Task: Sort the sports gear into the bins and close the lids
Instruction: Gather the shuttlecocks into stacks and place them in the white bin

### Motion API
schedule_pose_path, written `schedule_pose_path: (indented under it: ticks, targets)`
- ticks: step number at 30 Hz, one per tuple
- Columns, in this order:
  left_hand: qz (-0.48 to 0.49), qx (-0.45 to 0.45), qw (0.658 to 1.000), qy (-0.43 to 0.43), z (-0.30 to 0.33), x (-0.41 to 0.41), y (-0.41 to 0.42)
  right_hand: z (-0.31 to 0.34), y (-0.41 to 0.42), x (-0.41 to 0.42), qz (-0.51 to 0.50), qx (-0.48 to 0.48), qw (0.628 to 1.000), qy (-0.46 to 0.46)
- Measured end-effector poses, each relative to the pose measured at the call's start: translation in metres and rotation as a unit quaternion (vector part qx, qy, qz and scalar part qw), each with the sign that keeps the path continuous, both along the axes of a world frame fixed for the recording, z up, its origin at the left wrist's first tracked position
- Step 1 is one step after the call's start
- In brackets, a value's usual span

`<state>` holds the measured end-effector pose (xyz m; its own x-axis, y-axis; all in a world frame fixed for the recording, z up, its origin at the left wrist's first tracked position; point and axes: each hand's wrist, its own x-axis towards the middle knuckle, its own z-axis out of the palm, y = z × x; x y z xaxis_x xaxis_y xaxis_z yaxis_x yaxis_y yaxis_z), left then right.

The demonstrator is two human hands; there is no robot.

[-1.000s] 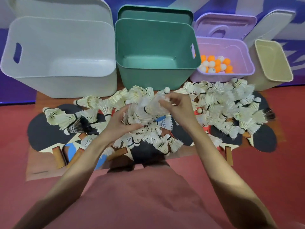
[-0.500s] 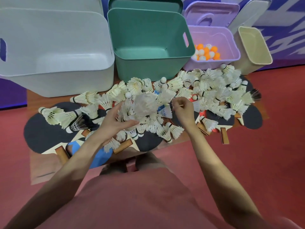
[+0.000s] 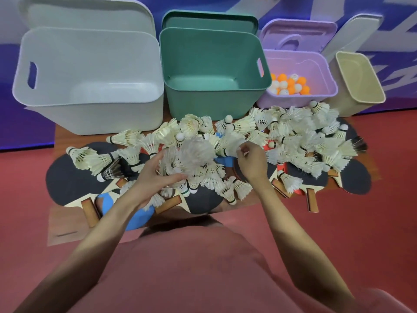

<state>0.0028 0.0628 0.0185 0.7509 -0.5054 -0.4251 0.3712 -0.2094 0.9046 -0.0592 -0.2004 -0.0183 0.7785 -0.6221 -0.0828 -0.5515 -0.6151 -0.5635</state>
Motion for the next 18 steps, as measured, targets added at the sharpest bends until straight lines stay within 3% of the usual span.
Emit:
schedule_pose_path:
  ticks: [3, 5, 10, 18]
  targets:
    - [0.006, 0.001, 1.0, 0.011, -0.001, -0.001, -0.004, 0.051, 0.005, -0.004, 0.017, 0.042, 0.981, -0.187]
    - [0.011, -0.006, 1.0, 0.013, -0.002, -0.002, -0.007, 0.078, 0.011, -0.007, 0.05, 0.077, 0.96, -0.264]
    - [0.011, -0.015, 1.0, 0.008, -0.002, -0.007, -0.019, 0.096, 0.017, -0.015, 0.174, 0.086, 0.944, -0.268]
    - [0.01, -0.012, 1.0, 0.0, -0.001, -0.008, -0.039, 0.089, 0.003, -0.025, 0.23, 0.089, 0.935, -0.256]
